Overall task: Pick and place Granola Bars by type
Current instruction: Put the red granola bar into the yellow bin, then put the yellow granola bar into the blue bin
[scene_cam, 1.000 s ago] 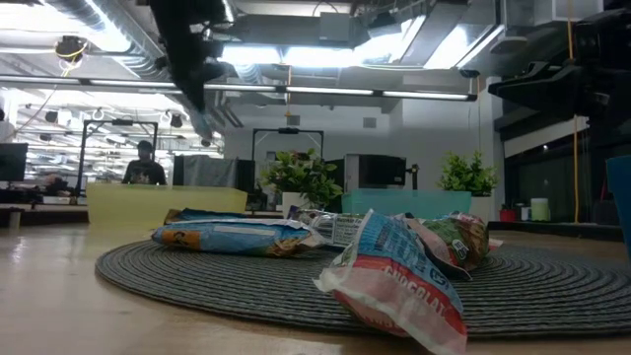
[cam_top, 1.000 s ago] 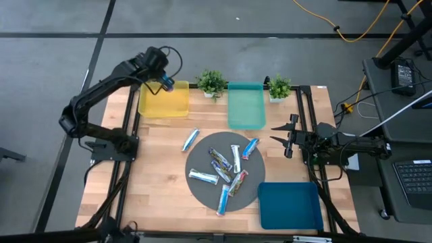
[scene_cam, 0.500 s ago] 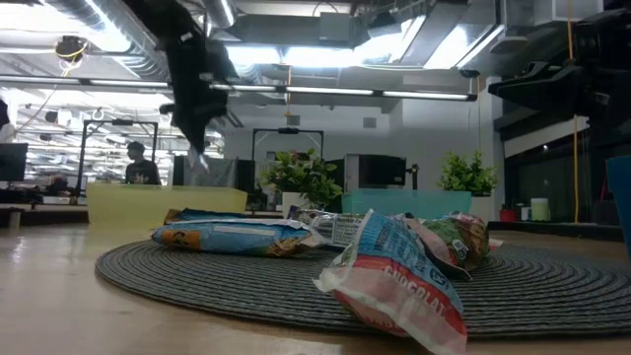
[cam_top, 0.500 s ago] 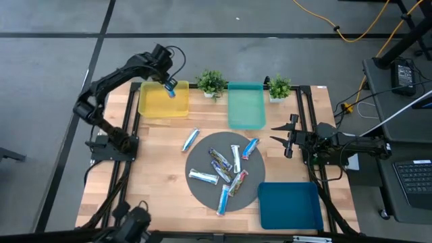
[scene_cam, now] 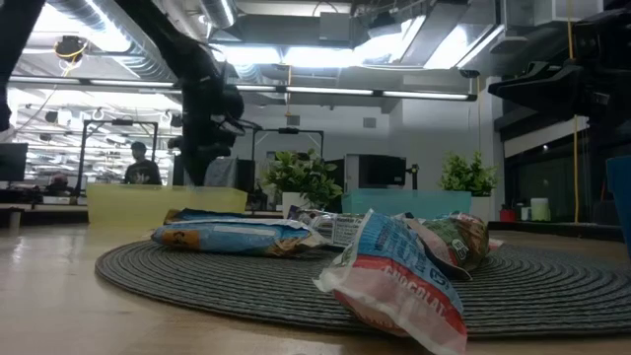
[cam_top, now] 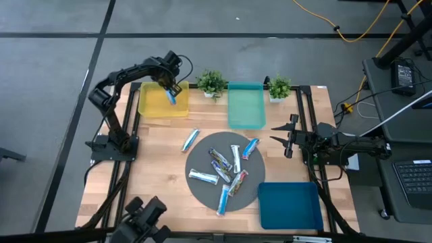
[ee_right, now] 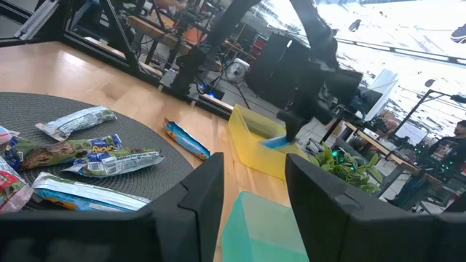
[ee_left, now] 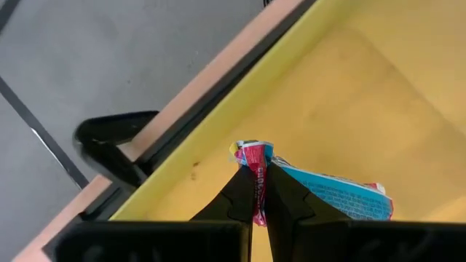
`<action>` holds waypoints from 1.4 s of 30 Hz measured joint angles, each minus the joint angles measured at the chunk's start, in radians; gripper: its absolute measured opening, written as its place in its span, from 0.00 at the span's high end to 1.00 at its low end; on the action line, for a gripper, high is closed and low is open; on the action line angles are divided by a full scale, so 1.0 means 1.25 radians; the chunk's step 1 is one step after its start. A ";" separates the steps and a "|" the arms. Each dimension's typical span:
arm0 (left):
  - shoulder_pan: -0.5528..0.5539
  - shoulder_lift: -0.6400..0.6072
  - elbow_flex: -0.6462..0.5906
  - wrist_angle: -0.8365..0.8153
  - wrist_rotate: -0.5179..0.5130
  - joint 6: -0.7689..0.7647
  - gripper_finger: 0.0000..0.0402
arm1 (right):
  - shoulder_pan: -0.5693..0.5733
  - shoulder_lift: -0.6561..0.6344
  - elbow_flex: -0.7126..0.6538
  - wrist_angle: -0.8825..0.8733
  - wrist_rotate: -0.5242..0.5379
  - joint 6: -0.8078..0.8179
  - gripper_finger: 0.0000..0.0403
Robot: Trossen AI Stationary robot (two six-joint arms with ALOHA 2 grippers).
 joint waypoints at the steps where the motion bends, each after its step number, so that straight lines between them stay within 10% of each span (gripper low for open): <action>1: 0.000 0.009 0.000 0.000 0.002 0.000 0.98 | 0.000 0.000 0.000 0.000 0.000 0.000 0.63; 24: -0.017 0.036 -0.001 -0.012 0.043 0.024 0.77 | 0.000 0.000 0.000 0.000 0.000 0.000 0.63; 42: -0.272 -0.262 0.000 -0.116 0.026 -0.160 0.74 | 0.000 0.000 0.000 0.000 0.000 0.001 0.63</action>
